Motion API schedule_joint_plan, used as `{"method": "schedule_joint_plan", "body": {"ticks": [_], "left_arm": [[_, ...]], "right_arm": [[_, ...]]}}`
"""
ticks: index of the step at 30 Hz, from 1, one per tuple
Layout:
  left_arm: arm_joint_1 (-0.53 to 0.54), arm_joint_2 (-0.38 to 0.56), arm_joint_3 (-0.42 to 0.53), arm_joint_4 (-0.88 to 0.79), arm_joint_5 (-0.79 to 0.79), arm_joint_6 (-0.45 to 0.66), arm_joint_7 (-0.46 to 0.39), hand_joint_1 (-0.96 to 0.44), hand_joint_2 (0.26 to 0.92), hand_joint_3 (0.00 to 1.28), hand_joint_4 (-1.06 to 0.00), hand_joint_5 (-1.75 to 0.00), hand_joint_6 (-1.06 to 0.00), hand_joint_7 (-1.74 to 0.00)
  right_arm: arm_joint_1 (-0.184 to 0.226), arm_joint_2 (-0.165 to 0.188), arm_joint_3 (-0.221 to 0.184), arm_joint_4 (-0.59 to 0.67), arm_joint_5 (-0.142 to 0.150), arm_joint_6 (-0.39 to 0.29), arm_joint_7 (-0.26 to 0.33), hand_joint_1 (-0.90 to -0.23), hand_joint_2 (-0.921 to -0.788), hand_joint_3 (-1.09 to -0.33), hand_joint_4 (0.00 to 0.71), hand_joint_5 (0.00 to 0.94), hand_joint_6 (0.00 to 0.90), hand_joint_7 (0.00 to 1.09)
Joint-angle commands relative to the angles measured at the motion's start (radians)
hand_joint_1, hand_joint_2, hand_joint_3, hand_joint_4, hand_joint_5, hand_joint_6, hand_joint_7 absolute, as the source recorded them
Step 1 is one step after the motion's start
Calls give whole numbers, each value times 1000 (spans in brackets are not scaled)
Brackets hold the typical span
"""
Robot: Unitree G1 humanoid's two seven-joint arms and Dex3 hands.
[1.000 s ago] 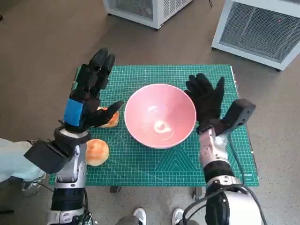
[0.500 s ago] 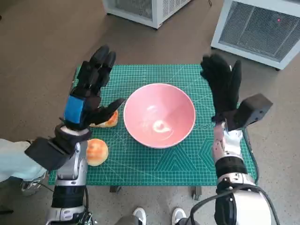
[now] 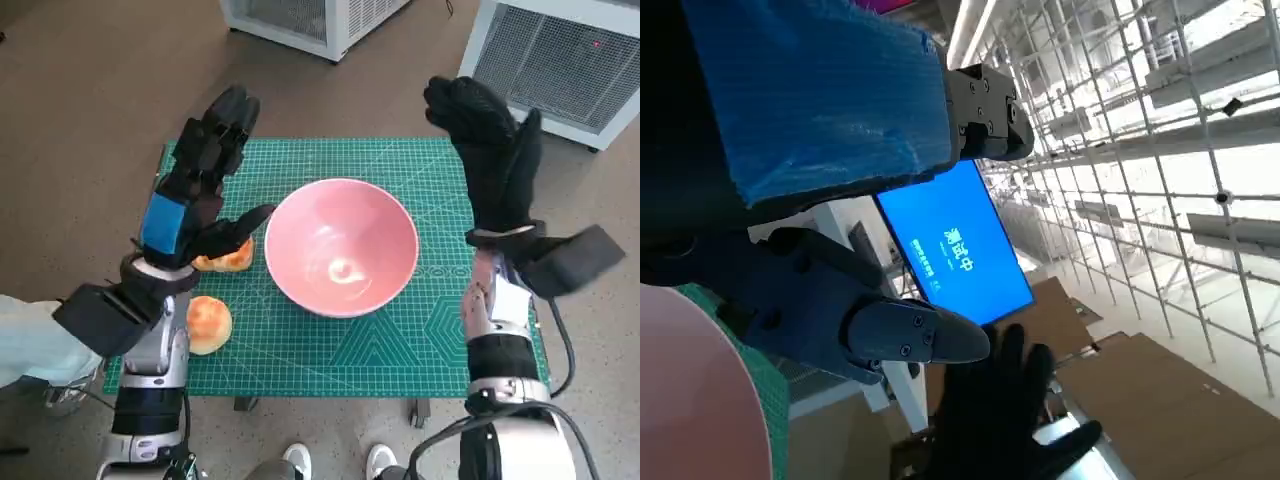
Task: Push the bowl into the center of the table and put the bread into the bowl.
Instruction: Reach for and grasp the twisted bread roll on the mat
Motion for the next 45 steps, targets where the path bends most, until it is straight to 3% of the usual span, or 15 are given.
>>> {"method": "schedule_joint_plan", "body": {"ticks": [1,15,20,27,29,33,45], "left_arm": [[-22,11,-6,-14,-4,13,-11,-514,921,210,-194,-3,-113,-334],[-18,39,3,-39,-1,25,-28,-504,921,204,-195,-2,-100,-360],[-11,124,13,-59,62,52,-30,-465,918,119,-197,-2,-85,-372],[25,362,21,-263,189,391,-102,-311,839,18,-186,-1,-121,-331],[26,412,17,-298,232,460,-113,-182,796,10,-167,-1,-184,-235],[28,490,-9,-347,342,558,-115,-70,754,3,-174,-5,-250,-136],[-5,549,-152,-356,552,753,-153,-5,729,3,-220,-5,-337,-47]], "right_arm": [[63,-7,35,-84,0,33,12,-680,-921,-740,300,2,263,224],[91,-10,66,-142,10,77,3,-700,-921,-741,299,1,253,256],[101,-1,72,-159,11,86,-8,-709,-921,-737,301,2,248,270],[106,3,81,-149,-14,61,-34,-711,-921,-737,306,4,241,284],[107,1,86,-145,-27,50,-45,-711,-921,-736,308,5,240,289],[109,-2,91,-140,-44,34,-63,-711,-921,-736,309,5,237,296],[105,-6,91,-115,-45,13,-79,-706,-921,-735,304,1,228,324]]}}
